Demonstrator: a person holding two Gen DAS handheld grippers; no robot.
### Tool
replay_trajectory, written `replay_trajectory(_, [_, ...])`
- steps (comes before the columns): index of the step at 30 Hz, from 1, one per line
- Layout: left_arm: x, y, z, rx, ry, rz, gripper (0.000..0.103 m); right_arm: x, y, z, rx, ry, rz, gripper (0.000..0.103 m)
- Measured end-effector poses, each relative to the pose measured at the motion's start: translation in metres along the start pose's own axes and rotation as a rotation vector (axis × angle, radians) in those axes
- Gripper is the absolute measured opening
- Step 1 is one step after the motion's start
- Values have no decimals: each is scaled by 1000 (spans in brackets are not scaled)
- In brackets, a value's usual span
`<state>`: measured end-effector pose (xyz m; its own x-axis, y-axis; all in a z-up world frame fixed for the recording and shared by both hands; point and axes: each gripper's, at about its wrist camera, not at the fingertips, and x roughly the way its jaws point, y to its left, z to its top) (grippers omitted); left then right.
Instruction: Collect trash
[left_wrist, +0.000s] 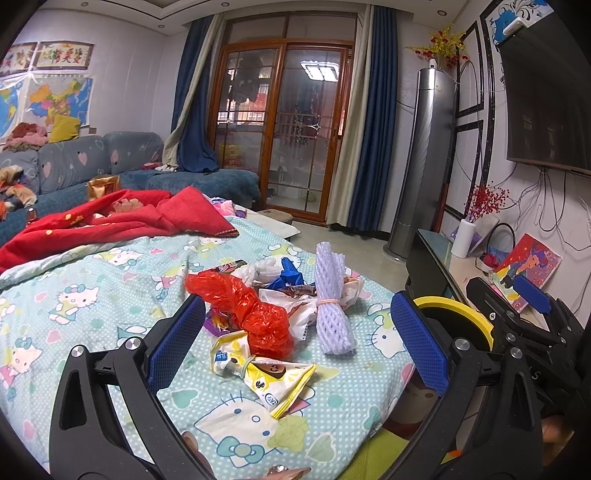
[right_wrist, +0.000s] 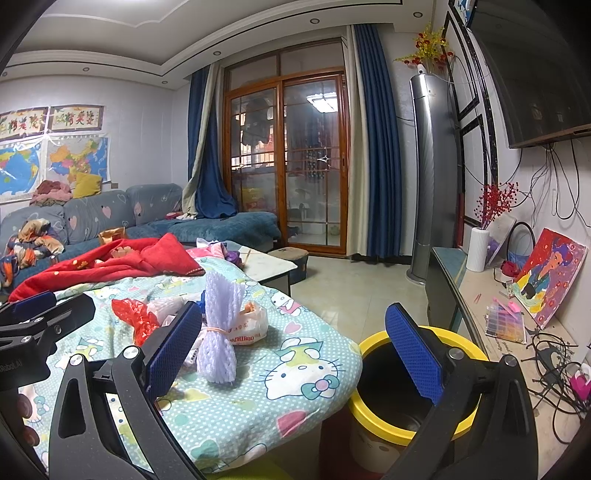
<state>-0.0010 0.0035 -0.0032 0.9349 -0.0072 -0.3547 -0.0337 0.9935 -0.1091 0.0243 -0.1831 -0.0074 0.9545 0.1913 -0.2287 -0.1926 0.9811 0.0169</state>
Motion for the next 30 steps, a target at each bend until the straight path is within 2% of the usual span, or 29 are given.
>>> replay_trajectory(10, [-5, 6, -5, -26, 0, 14, 92, 2, 3, -1, -14, 16, 45, 97])
replay_trajectory(25, [9, 61, 9, -151, 31, 62, 92, 55, 39, 9, -60, 200, 197, 97])
replay_trajectory(30, [30, 78, 15, -194, 75, 27, 92, 80, 49, 8, -78, 256, 242, 97])
